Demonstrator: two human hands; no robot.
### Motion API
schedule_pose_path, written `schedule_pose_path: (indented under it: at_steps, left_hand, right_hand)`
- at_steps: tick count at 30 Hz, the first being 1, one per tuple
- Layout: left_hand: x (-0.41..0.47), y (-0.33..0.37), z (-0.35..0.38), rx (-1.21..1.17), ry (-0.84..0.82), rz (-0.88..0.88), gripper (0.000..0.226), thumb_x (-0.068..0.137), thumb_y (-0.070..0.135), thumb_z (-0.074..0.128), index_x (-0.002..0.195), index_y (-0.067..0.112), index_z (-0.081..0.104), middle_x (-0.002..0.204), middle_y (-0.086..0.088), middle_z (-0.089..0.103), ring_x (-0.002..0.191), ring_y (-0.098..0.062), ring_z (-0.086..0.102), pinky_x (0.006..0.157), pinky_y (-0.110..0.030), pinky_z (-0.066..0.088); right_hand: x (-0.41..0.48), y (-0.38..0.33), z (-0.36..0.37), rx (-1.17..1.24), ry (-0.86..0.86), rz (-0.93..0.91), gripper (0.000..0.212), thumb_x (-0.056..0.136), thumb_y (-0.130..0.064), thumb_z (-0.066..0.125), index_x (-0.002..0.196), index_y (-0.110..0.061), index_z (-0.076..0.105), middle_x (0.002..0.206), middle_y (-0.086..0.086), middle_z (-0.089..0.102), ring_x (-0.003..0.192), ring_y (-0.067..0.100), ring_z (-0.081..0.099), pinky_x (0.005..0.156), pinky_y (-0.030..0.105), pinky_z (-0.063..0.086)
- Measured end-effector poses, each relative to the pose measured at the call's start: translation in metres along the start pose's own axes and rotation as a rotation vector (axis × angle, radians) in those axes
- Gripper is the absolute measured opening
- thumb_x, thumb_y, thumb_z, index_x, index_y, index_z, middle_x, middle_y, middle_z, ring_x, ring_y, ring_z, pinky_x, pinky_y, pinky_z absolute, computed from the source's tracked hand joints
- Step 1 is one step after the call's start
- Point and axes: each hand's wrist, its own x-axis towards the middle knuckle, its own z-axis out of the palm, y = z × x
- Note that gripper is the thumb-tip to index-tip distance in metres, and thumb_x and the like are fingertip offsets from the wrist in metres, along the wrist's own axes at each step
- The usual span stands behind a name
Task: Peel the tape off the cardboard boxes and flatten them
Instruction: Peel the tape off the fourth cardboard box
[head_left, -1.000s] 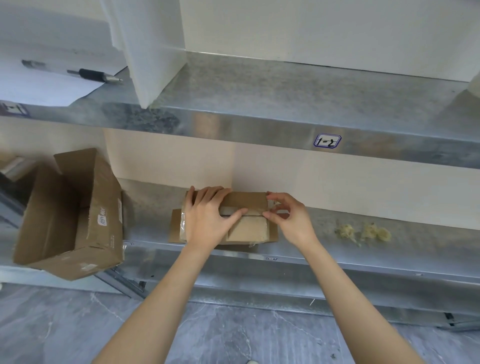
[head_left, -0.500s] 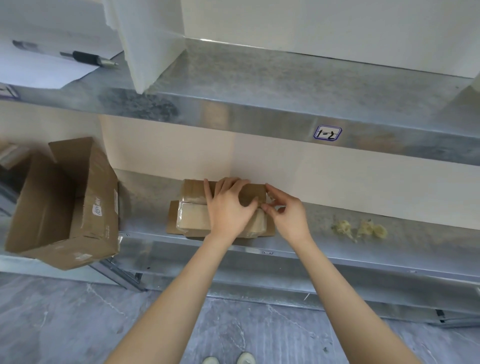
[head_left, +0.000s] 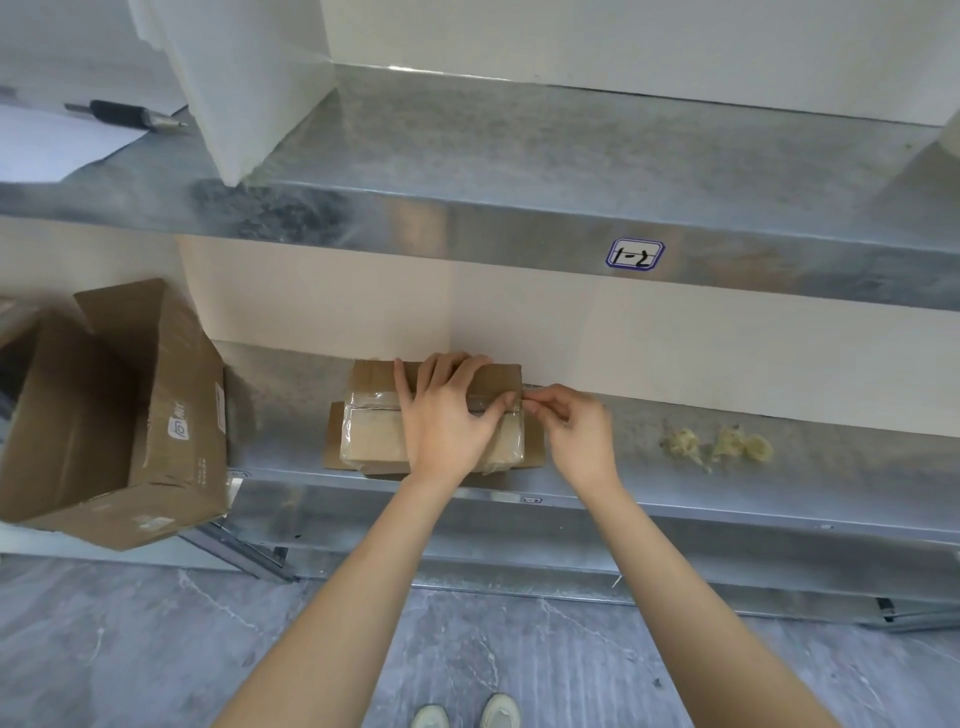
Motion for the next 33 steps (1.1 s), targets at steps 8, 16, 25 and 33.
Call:
schedule_pose_path:
  at_steps: [8,16,25,33]
  left_hand:
    - [0.003,-0.002,0.003,0.01,-0.013,-0.011,0.047,0.078,0.062,0.061,0.111,0.029,0.069,0.11,0.009,0.064,0.114,-0.02,0.056,0.118,-0.056,0.013]
    - [0.007,-0.004,0.003,0.027,-0.035,-0.012,0.048,0.079,0.064,0.06,0.112,0.03,0.069,0.112,0.009,0.064,0.116,-0.018,0.054,0.119,-0.055,0.011]
    - [0.007,-0.001,0.003,0.025,-0.034,-0.025,0.05,0.077,0.065,0.058,0.111,0.031,0.069,0.112,0.01,0.065,0.116,-0.017,0.054,0.119,-0.054,0.011]
    - [0.007,-0.002,0.002,0.041,-0.041,-0.006,0.049,0.078,0.066,0.059,0.112,0.031,0.069,0.112,0.01,0.064,0.115,-0.017,0.055,0.118,-0.056,0.013]
  right_hand:
    - [-0.003,0.005,-0.007,0.312,-0.103,0.165,0.019,0.093,-0.001,0.059,0.08,-0.014,0.061,0.09,-0.003,0.073,0.083,0.002,0.068,0.083,0.022,0.051]
    - [-0.013,0.005,-0.028,0.237,-0.087,0.057,0.021,0.089,-0.007,0.067,0.082,-0.025,0.073,0.089,-0.015,0.071,0.095,0.002,0.063,0.086,0.017,0.047]
    - [-0.01,0.002,-0.018,0.246,-0.045,0.093,0.023,0.088,-0.005,0.068,0.107,-0.015,0.06,0.08,-0.005,0.073,0.082,0.004,0.068,0.076,0.016,0.046]
    - [-0.013,0.004,0.006,0.146,0.012,0.089,0.021,0.089,0.0,0.059,0.09,-0.018,0.069,0.089,-0.011,0.071,0.083,-0.004,0.063,0.073,0.012,0.047]
